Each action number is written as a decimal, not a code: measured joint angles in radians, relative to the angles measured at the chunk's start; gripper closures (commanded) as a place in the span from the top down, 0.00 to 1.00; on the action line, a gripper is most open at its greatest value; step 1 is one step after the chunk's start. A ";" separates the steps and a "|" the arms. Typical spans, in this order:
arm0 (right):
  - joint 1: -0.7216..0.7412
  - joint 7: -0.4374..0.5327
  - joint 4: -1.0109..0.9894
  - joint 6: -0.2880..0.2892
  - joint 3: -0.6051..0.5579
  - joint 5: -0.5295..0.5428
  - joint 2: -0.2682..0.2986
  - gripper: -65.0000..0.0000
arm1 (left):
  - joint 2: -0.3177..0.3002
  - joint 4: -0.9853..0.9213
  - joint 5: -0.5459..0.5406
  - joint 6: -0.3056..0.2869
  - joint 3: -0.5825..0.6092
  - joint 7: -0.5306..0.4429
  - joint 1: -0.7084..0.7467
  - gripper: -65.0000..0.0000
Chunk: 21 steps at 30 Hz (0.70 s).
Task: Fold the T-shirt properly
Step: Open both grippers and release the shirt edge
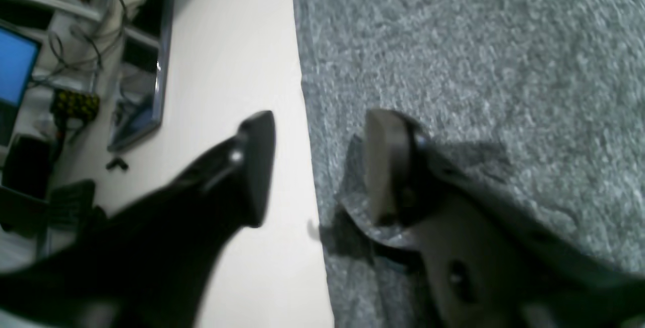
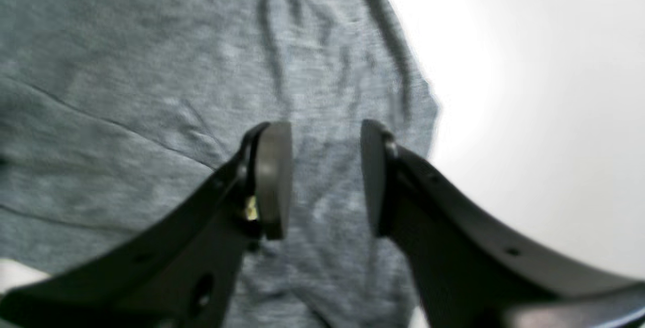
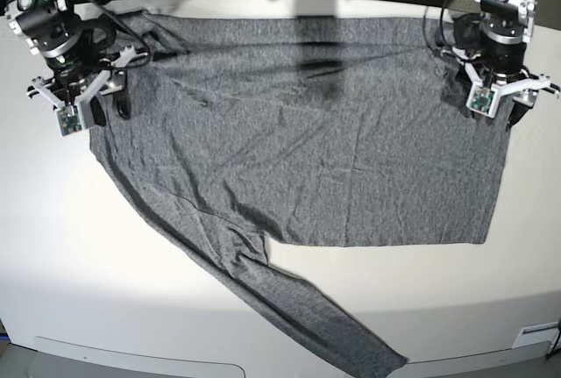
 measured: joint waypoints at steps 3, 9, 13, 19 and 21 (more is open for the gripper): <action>0.012 -0.012 0.000 0.000 0.000 0.051 -0.023 0.69 | 0.008 0.000 -0.052 -0.002 0.000 -0.001 0.000 0.70; 0.013 -0.012 0.000 0.000 0.000 0.052 -0.044 0.73 | 0.006 0.000 -0.090 -0.002 0.000 -0.035 0.003 0.70; 0.013 -0.005 0.000 0.000 0.000 0.095 -0.050 0.73 | 0.027 0.000 -0.090 0.003 0.000 -0.048 0.003 0.69; 0.019 0.097 0.000 -0.003 0.000 0.196 -0.050 0.73 | 0.091 0.000 -0.090 0.000 0.000 -0.213 -0.001 0.69; 0.046 0.092 0.000 -0.004 0.000 0.217 -0.050 0.73 | 0.100 -0.001 -0.090 -0.002 0.000 -0.228 -0.021 0.69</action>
